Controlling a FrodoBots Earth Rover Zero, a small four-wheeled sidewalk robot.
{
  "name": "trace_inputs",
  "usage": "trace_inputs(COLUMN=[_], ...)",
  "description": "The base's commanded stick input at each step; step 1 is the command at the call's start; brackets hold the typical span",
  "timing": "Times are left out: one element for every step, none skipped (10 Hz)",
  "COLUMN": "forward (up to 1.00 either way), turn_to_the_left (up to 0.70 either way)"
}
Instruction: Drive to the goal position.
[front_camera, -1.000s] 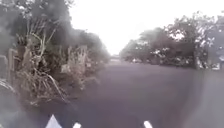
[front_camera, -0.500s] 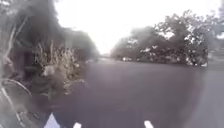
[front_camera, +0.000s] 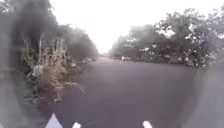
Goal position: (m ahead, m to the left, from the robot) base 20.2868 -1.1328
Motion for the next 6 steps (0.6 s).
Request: trace_inputs(forward=[0.70,0.70,0.70,0.70,0.70,0.70], turn_to_the_left=[0.00,0.00,0.00,0.00,0.00,0.00])
